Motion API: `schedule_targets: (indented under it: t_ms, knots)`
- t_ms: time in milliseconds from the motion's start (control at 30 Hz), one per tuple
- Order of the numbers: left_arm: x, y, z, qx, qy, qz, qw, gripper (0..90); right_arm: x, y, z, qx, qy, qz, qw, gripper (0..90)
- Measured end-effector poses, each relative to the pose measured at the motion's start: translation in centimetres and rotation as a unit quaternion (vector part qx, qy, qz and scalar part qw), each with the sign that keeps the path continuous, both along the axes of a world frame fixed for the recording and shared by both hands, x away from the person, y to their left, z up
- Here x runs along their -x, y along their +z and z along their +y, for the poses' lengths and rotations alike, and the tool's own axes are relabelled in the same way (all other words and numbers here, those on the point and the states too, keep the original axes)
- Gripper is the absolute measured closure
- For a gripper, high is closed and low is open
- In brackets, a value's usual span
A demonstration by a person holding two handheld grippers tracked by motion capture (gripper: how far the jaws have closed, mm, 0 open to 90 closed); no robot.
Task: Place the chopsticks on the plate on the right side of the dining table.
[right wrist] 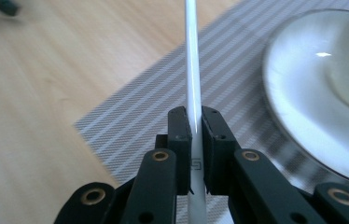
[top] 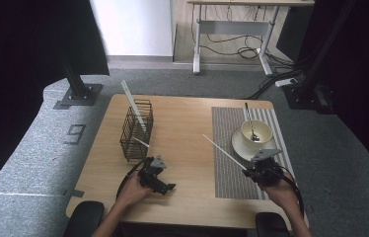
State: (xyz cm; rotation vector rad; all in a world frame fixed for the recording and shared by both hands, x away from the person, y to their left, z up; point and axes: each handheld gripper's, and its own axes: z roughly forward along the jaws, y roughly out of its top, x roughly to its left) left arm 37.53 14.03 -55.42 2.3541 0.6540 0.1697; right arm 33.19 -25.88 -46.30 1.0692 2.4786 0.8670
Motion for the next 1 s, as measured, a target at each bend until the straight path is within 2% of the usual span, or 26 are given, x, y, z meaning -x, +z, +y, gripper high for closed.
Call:
schedule_targets:
  t_ms: [233, 400, 667, 1000]
  knots:
    - [0.1, -0.1, -0.2, -0.005, -0.003, -0.007, 1.0000, 0.1, -1.8, -0.7, -2.3, 0.009, -0.061, 0.000, 0.9981, 82.6]
    - [0.2, -0.1, -0.3, -0.007, -0.005, -0.010, 0.9999, 0.0, -3.0, -1.6, -3.5, 0.024, -0.089, 0.004, 0.9958, 82.6]
    - [0.3, -0.2, -0.4, -0.011, -0.007, -0.018, 0.9998, 0.0, -4.7, -2.8, -4.8, 0.035, -0.105, 0.019, 0.9937, 82.5]
    - [0.3, -0.2, -0.4, -0.010, -0.009, -0.020, 0.9997, 0.0, -5.9, -3.7, -6.1, 0.037, -0.110, 0.033, 0.9927, 82.4]
